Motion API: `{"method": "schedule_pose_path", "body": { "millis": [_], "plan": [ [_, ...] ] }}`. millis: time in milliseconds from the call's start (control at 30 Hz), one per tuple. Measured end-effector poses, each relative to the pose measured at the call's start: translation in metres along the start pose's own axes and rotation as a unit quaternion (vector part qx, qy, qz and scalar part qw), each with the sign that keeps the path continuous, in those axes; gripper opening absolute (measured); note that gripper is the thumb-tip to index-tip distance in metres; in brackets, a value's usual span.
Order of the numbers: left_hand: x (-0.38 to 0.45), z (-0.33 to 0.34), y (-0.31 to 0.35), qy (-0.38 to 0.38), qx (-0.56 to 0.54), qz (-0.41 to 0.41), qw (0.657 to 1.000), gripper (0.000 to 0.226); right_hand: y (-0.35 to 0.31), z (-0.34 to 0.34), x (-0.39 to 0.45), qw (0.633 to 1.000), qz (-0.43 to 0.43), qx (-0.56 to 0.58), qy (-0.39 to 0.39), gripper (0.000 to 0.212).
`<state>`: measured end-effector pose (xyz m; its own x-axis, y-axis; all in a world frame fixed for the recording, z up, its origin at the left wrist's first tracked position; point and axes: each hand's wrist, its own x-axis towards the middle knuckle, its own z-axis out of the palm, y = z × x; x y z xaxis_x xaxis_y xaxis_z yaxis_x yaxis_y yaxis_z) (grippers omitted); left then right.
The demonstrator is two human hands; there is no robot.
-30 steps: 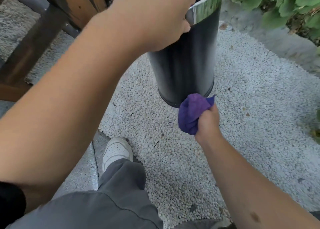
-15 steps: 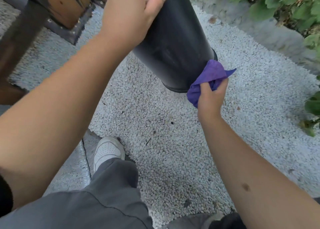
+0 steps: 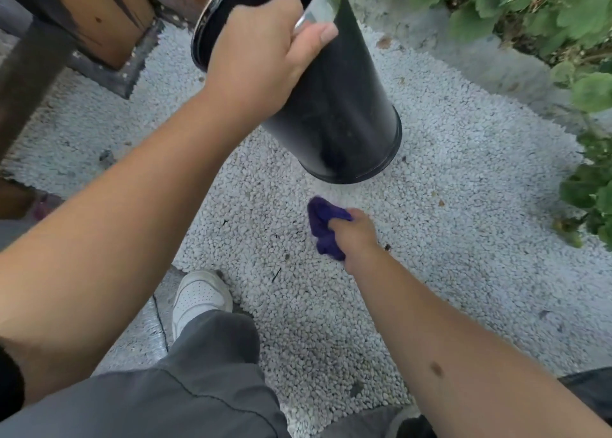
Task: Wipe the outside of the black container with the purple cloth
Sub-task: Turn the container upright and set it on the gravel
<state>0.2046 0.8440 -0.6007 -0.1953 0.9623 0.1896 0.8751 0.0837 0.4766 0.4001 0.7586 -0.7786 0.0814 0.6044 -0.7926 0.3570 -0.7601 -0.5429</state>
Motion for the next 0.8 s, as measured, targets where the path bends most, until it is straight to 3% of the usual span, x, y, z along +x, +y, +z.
{"method": "schedule_pose_path", "body": {
  "millis": [100, 167, 233, 333, 400, 467, 533, 600, 667, 733, 800],
  "plan": [
    [-0.01, 0.005, 0.01, -0.015, -0.041, 0.018, 0.999, 0.045, -0.001, -0.031, -0.002, 0.98, 0.008, 0.146, 0.134, 0.025],
    [-0.019, 0.014, 0.025, -0.054, -0.056, 0.044, 0.996, 0.04, -0.015, -0.054, -0.001, 0.949, -0.008, 0.264, 0.17, 0.034],
    [-0.026, 0.026, 0.045, -0.124, -0.032, 0.091, 0.988, 0.035, -0.041, -0.071, -0.004, 0.932, -0.049, 0.313, 0.178, 0.031],
    [-0.043, 0.045, 0.067, -0.233, -0.019, 0.19, 0.954, 0.029, -0.08, -0.083, -0.018, 0.932, -0.1, 0.292, 0.188, 0.009],
    [-0.053, 0.051, 0.069, -0.269, -0.042, 0.238, 0.933, 0.034, -0.093, -0.09, -0.03, 0.949, -0.117, 0.205, 0.209, 0.034],
    [-0.049, 0.046, 0.058, -0.231, -0.058, 0.27, 0.933, 0.044, -0.098, -0.099, -0.044, 0.96, -0.107, 0.109, 0.233, 0.07],
    [-0.019, 0.042, 0.031, -0.111, -0.042, 0.219, 0.968, 0.052, -0.098, -0.106, -0.057, 0.964, -0.109, 0.029, 0.242, 0.08],
    [0.021, 0.032, -0.008, -0.015, 0.018, 0.07, 0.997, 0.06, -0.096, -0.107, -0.064, 0.965, -0.098, -0.07, 0.233, 0.075],
    [0.052, 0.025, -0.037, -0.086, 0.055, -0.098, 0.99, 0.068, -0.099, -0.105, -0.062, 0.98, -0.062, -0.106, 0.156, 0.073],
    [0.064, 0.021, -0.046, -0.23, -0.023, -0.208, 0.95, 0.044, -0.113, -0.105, -0.057, 0.989, -0.037, -0.11, 0.088, 0.063],
    [0.066, 0.019, -0.044, -0.278, -0.146, -0.26, 0.913, 0.02, -0.129, -0.11, -0.055, 0.974, -0.054, -0.189, 0.113, 0.047]
  ]
}}
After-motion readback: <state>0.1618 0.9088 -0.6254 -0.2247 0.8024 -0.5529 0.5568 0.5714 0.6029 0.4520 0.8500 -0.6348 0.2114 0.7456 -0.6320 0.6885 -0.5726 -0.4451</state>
